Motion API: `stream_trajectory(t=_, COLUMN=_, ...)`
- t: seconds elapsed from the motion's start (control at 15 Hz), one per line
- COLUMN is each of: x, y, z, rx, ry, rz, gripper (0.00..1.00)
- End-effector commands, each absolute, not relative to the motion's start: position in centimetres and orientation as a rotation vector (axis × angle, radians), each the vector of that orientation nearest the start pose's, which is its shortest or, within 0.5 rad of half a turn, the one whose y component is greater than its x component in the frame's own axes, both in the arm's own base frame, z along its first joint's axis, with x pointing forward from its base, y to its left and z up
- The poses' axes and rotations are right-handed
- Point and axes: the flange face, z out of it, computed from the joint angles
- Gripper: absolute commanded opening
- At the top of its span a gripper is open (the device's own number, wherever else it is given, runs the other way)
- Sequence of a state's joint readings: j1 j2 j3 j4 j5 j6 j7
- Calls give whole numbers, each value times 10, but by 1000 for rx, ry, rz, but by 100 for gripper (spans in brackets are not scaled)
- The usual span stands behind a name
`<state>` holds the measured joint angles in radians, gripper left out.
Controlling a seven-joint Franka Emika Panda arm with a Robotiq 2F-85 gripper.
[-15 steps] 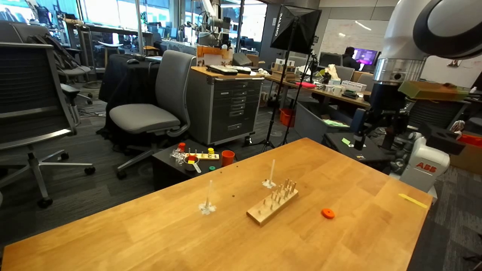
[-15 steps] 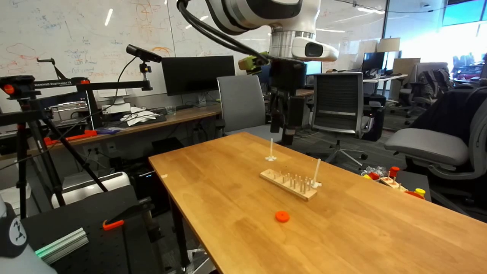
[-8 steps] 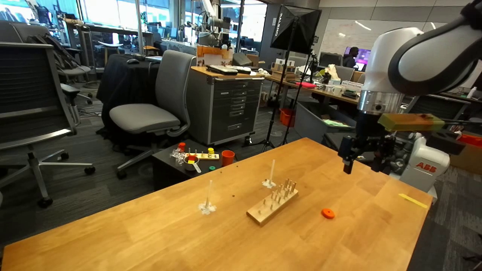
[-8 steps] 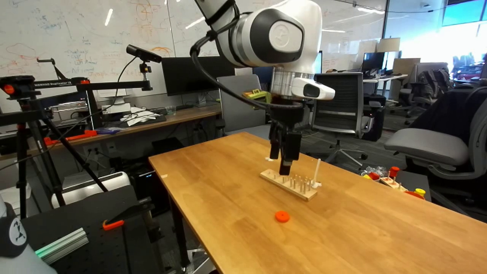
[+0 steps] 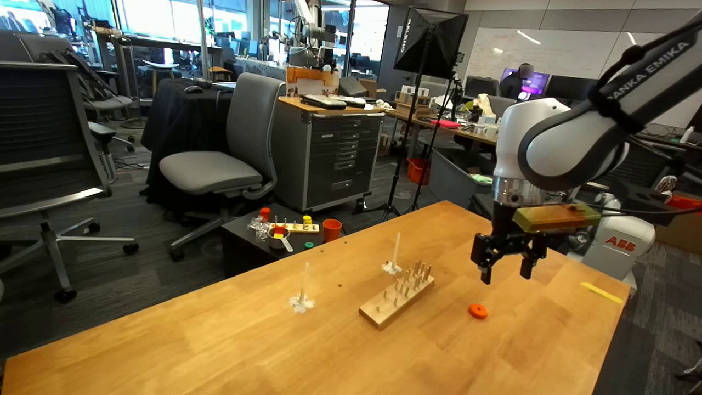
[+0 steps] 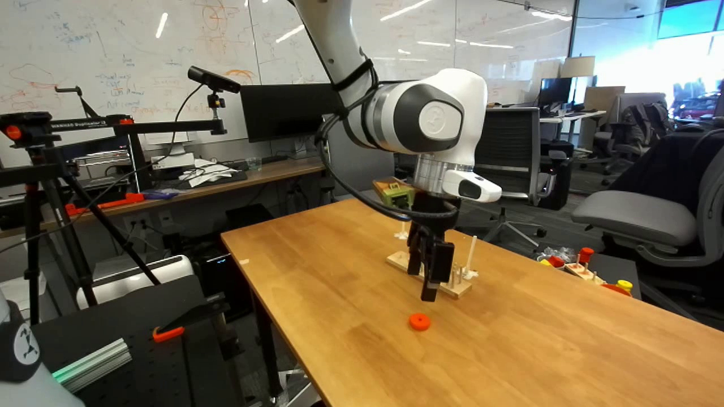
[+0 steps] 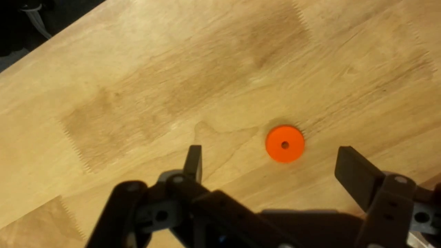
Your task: Put the orange ring on the wooden stand
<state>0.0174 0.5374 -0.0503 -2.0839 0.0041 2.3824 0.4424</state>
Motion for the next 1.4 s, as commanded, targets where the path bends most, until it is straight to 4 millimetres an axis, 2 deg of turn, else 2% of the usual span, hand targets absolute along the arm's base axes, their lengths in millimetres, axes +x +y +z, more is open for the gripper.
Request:
stream_trajectory(t=0.0, x=581, y=-15, z=122, rx=-3122, ry=777, rz=377, gripper=100)
stream_trajectory(t=0.27, x=595, y=-7, z=95, rx=-3140, ry=765, rz=402, gripper=100)
stream_trajectory(t=0.6, x=597, y=9, z=72, rx=-3113, ry=749, rz=441, gripper=100)
stream_trajectory(t=0.87, x=595, y=12, z=68, rx=-3079, ry=786, rz=452, gripper=100)
stream_trajectory(t=1.33, x=590, y=2, z=70, rx=-3019, ry=865, rz=449, gripper=100)
